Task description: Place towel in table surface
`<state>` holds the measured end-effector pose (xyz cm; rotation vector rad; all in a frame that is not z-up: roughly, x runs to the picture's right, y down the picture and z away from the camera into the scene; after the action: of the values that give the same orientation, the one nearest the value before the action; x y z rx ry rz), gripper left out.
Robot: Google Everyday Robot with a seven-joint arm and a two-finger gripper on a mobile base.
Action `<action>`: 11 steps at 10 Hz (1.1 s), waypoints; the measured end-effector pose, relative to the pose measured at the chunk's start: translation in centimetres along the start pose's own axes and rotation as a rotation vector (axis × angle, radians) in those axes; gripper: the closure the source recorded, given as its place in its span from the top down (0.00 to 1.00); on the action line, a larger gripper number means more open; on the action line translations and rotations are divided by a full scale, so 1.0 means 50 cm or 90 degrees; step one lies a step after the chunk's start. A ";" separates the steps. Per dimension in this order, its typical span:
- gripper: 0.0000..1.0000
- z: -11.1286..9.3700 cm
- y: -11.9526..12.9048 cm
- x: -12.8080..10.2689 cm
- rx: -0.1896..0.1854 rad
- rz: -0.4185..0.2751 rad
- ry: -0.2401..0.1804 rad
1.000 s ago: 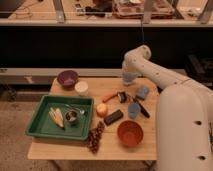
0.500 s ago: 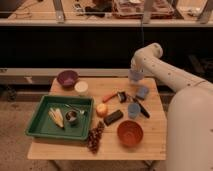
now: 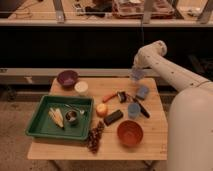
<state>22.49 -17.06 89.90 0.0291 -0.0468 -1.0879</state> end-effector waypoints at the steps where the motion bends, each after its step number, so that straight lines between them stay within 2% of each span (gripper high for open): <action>1: 0.00 -0.006 0.001 0.006 0.023 0.006 -0.019; 3: 0.00 -0.025 -0.002 0.009 0.091 0.009 -0.090; 4: 0.00 -0.036 -0.017 0.008 0.135 0.004 -0.118; 5: 0.00 -0.046 -0.019 0.010 0.163 0.000 -0.132; 6: 0.00 -0.054 -0.018 0.012 0.180 -0.002 -0.138; 7: 0.00 -0.058 -0.019 0.014 0.188 -0.003 -0.141; 9: 0.00 -0.056 -0.025 0.011 0.188 -0.007 -0.144; 11: 0.00 -0.067 -0.008 -0.004 0.152 -0.040 -0.158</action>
<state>22.21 -17.08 86.54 0.1109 -0.4010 -1.1396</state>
